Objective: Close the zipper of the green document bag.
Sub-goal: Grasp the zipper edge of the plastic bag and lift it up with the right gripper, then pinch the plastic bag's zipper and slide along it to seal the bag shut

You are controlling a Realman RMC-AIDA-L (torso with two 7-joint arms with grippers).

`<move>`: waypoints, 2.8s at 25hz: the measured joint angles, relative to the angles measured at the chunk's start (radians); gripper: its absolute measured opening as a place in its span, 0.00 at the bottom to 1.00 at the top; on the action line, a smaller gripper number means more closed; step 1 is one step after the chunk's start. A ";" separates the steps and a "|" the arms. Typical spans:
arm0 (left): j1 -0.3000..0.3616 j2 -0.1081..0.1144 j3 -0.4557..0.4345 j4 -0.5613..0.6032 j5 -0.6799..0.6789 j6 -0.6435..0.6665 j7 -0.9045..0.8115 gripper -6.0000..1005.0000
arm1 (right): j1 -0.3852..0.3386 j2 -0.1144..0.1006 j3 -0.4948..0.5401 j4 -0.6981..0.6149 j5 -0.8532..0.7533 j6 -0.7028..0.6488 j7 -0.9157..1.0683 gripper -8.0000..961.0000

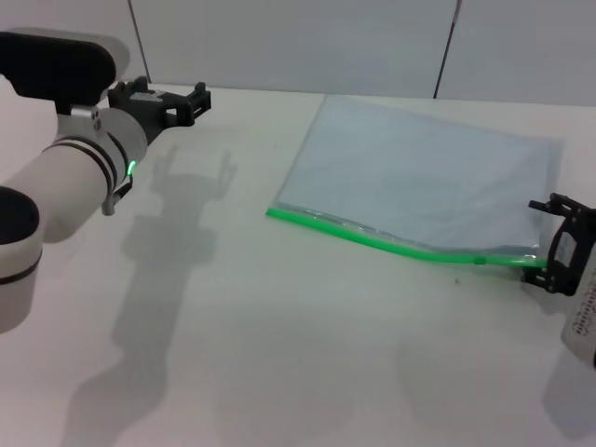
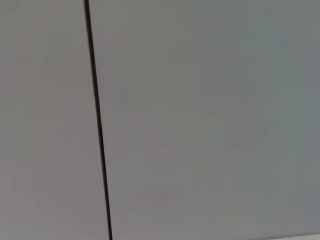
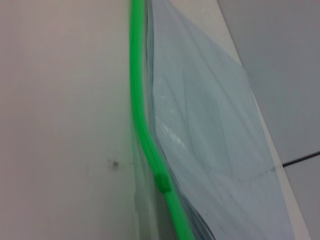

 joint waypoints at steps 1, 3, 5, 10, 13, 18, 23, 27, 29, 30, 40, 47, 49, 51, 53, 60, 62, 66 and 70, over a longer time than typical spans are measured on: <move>-0.001 0.000 0.000 0.000 0.000 0.000 0.000 0.85 | 0.001 0.000 -0.004 0.000 0.000 -0.002 -0.005 0.82; -0.002 0.000 0.000 0.000 0.000 0.000 0.000 0.85 | 0.004 0.001 -0.009 0.000 0.000 -0.015 -0.014 0.82; -0.003 0.000 0.000 0.000 0.000 0.000 0.000 0.85 | 0.010 0.001 -0.021 0.005 0.000 -0.046 -0.018 0.81; -0.001 0.000 0.000 0.001 0.000 -0.001 0.000 0.85 | 0.028 0.000 -0.039 0.023 0.001 -0.079 -0.020 0.78; -0.002 0.000 0.000 0.001 0.000 -0.002 0.000 0.85 | 0.031 0.001 -0.041 0.024 0.005 -0.079 -0.020 0.76; -0.002 0.000 0.000 0.002 0.000 -0.002 -0.001 0.85 | 0.043 0.002 -0.046 0.026 0.025 -0.078 -0.015 0.61; 0.001 0.000 0.002 -0.004 0.000 -0.009 -0.001 0.85 | 0.045 0.000 -0.043 0.018 0.082 -0.062 -0.006 0.45; 0.006 0.000 0.001 -0.022 0.000 -0.074 0.000 0.85 | 0.044 -0.002 0.002 -0.004 0.138 0.032 -0.006 0.33; 0.016 0.001 0.001 -0.060 0.006 -0.126 0.010 0.85 | 0.040 -0.001 0.037 -0.021 0.169 0.091 -0.005 0.28; 0.024 0.002 0.000 -0.083 0.010 -0.150 0.023 0.85 | 0.038 -0.002 0.056 -0.028 0.186 0.124 -0.004 0.26; 0.035 0.015 -0.005 -0.183 0.030 -0.543 0.316 0.85 | 0.057 -0.005 0.186 -0.036 0.210 0.294 0.084 0.16; 0.009 0.008 -0.023 -0.195 0.145 -0.684 0.422 0.85 | 0.082 -0.004 0.199 -0.034 0.210 0.325 0.166 0.08; -0.001 0.007 -0.016 -0.203 0.161 -0.687 0.449 0.85 | 0.086 -0.004 0.199 -0.033 0.210 0.330 0.181 0.07; -0.005 0.007 -0.012 -0.213 0.176 -0.694 0.476 0.85 | 0.087 -0.004 0.199 -0.032 0.210 0.334 0.184 0.07; -0.010 0.007 -0.011 -0.219 0.186 -0.698 0.510 0.85 | 0.087 -0.004 0.199 -0.032 0.210 0.335 0.184 0.07; -0.058 0.002 0.032 -0.204 0.189 -0.677 0.582 0.85 | 0.096 -0.003 0.200 -0.032 0.217 0.337 0.189 0.07; -0.070 0.000 0.043 -0.196 0.185 -0.674 0.596 0.85 | 0.097 -0.002 0.198 -0.036 0.218 0.337 0.201 0.06; -0.093 -0.001 0.065 -0.184 0.182 -0.673 0.602 0.83 | 0.105 -0.003 0.195 -0.038 0.214 0.341 0.221 0.06; -0.096 -0.003 0.072 -0.182 0.181 -0.658 0.603 0.74 | 0.111 -0.003 0.205 -0.039 0.219 0.372 0.224 0.06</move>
